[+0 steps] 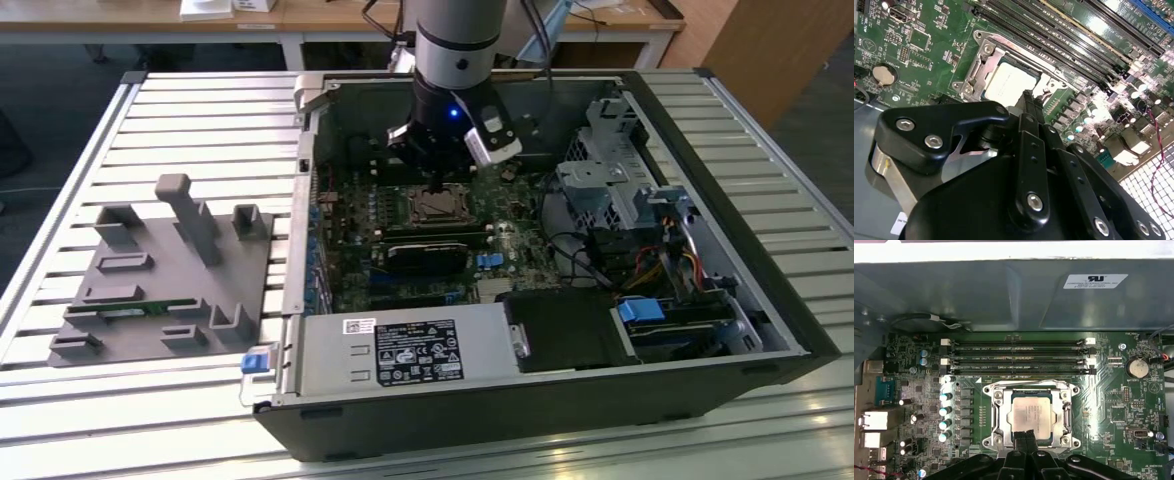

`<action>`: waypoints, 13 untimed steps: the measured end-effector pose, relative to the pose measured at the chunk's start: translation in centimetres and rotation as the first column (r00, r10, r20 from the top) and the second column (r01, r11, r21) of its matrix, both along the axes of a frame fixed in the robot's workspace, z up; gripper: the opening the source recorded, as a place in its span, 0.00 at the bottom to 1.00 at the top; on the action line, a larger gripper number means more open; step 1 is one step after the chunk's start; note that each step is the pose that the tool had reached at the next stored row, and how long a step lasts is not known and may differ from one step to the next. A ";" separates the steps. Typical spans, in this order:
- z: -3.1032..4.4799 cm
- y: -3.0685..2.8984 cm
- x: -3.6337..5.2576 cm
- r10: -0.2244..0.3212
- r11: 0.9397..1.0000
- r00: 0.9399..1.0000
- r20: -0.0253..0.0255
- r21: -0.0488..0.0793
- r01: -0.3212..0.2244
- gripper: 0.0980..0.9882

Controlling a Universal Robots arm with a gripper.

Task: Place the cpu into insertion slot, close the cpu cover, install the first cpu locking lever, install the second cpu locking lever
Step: 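Install the second cpu locking lever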

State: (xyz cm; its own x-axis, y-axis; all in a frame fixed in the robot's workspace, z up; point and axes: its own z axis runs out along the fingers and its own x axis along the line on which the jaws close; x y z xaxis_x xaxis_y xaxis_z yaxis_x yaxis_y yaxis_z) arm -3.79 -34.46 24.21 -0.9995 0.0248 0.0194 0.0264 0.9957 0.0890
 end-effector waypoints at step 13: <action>0.18 0.01 0.00 0.000 1.000 1.000 0.000 0.000 0.000 0.01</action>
State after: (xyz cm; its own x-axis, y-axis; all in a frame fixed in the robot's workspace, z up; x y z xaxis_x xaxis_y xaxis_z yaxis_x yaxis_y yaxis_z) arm -3.79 -34.46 24.39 -0.9995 0.0248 0.0193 0.0264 0.9957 0.0894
